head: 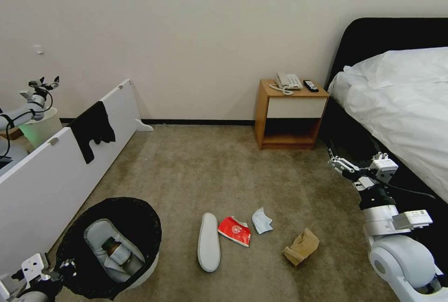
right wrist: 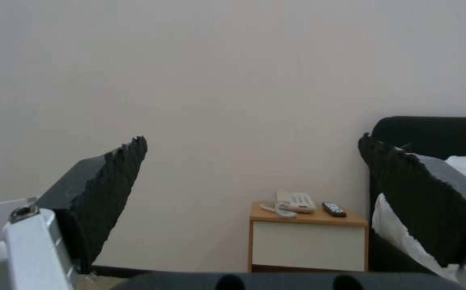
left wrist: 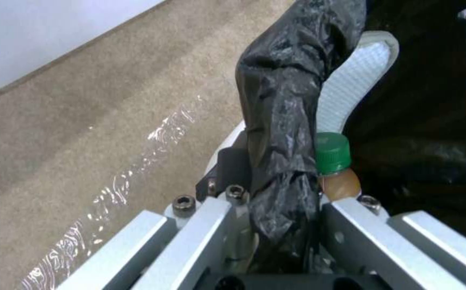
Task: Pick up the trash bin, then pick up the garbage from the floor and place it into the trash bin.
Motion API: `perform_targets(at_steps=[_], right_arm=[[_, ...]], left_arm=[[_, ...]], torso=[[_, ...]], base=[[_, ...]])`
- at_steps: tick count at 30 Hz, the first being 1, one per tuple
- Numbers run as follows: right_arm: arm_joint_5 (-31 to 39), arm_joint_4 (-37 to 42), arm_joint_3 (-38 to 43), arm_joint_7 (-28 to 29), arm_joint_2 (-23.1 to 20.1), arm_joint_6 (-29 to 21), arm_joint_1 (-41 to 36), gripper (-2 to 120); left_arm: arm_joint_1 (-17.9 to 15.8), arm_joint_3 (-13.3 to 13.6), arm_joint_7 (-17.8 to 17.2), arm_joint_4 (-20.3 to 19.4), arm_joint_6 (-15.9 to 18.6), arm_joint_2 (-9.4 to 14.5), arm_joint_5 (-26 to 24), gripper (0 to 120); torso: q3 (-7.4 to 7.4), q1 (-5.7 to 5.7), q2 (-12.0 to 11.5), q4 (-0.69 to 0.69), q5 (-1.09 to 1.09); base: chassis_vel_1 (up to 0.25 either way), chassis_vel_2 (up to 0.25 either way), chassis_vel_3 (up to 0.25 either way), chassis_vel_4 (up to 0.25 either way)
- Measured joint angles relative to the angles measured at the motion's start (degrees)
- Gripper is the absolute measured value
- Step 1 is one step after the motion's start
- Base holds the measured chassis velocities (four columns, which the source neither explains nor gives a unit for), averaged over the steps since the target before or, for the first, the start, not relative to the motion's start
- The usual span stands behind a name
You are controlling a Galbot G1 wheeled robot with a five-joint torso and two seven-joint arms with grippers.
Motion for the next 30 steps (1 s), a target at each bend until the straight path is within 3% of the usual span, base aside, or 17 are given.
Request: perform_targets(at_steps=[9,16,17,18,20,21,23,27,30], right_arm=[[0.6,0.1,-0.1,0.5,-0.2,-0.8,0.2,100],[3.1,0.5,-0.1,5.8,-0.8,-5.8,1.7,100],[7.1,1.1,0.1,9.0,-1.3,-9.5,1.8,100],[7.1,1.1,0.1,9.0,-1.3,-9.5,1.8,100],[15.7,2.3,0.3,15.4,-1.8,-17.2,1.9,100],[15.7,2.3,0.3,15.4,-1.8,-17.2,1.9,100],[23.8,2.3,0.1,21.7,-1.9,-24.7,2.2,100],[29.5,2.5,0.1,26.7,-1.9,-29.6,1.8,100],[38.2,2.9,0.4,34.3,-2.1,-35.8,0.4,100]], left_arm=[[0.0,0.2,0.1,0.0,0.0,0.0,0.1,2],[0.0,0.2,0.1,0.2,0.0,0.1,0.1,2],[0.0,0.1,0.2,0.2,0.0,0.2,0.0,2],[0.0,0.1,0.2,0.2,0.0,0.2,0.0,2],[0.0,-0.1,0.3,0.3,0.0,0.4,-0.1,2],[0.0,-0.1,0.3,0.3,0.0,0.4,-0.1,2],[0.0,-0.1,0.4,0.4,0.0,0.6,-0.2,2],[-0.1,-0.1,0.5,0.6,0.0,0.6,-0.2,2],[-0.2,-0.2,0.6,1.0,0.0,0.8,-0.2,2]], torso=[[0.0,0.0,0.0,0.0,0.0],[0.0,0.0,0.0,0.01,0.0],[0.0,0.0,0.0,0.01,0.0],[0.0,0.0,0.0,0.01,0.0],[0.0,0.0,0.0,-0.01,0.0],[0.0,0.0,0.0,-0.01,0.0],[0.0,0.0,0.0,0.0,0.0],[0.0,0.0,0.0,0.01,0.0],[0.0,0.0,0.0,0.0,0.0]], base=[[0.0,0.0,0.0,0.0],[0.0,0.0,0.0,0.0],[0.0,0.0,0.0,0.0],[0.0,0.0,0.0,0.0],[0.0,0.0,0.0,0.0],[0.0,0.0,0.0,0.0],[0.0,0.0,0.0,0.0],[0.0,0.0,0.0,0.0],[0.0,0.0,0.0,0.0]])
